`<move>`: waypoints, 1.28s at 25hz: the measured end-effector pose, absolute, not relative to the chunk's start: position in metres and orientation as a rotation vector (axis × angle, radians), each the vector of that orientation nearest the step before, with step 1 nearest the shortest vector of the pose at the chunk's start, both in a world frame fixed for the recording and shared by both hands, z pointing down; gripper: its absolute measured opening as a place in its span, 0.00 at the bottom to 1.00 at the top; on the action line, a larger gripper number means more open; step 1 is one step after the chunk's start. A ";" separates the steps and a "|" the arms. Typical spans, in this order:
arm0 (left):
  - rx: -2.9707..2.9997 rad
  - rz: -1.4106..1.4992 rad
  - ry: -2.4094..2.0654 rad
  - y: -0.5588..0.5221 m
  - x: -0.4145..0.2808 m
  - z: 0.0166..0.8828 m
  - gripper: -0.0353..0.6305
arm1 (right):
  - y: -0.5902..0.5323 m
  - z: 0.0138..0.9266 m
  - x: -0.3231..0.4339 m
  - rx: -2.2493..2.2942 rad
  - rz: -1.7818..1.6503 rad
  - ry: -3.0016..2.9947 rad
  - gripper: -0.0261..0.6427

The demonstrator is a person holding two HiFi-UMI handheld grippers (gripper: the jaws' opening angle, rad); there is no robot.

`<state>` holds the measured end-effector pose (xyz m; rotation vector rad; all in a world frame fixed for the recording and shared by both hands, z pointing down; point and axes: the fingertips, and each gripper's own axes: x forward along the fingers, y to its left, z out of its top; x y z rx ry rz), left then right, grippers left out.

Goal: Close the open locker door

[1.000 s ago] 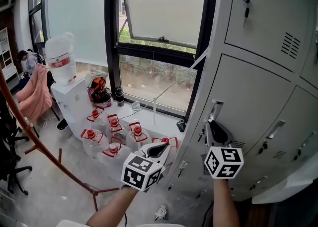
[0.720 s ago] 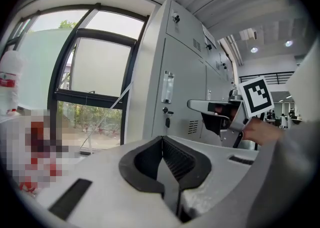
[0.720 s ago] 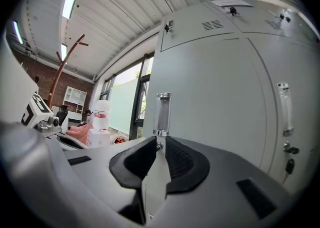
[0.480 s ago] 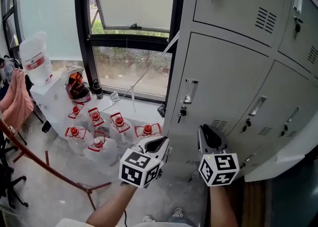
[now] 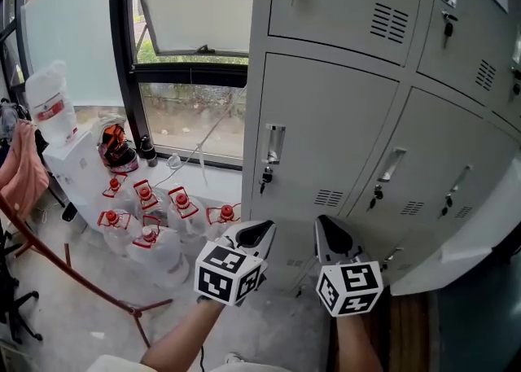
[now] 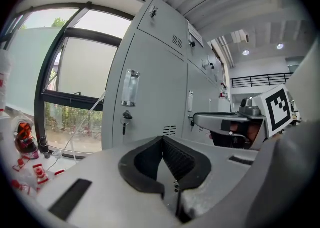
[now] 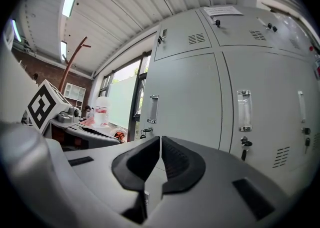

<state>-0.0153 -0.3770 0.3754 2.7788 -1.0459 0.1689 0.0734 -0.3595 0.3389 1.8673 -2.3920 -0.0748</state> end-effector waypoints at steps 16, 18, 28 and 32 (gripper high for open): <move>2.752 0.160 -1.160 -0.307 0.048 0.361 0.06 | -0.280 0.339 0.127 1.759 -0.061 -2.500 0.05; 2.757 0.165 -1.165 -0.300 0.053 0.359 0.06 | -0.272 0.339 0.133 1.760 -0.054 -2.506 0.05; 2.772 0.162 -1.184 -0.273 0.071 0.353 0.06 | -0.245 0.336 0.150 1.756 -0.068 -2.515 0.05; 2.773 0.165 -1.189 -0.267 0.072 0.352 0.06 | -0.239 0.335 0.152 1.755 -0.065 -2.522 0.05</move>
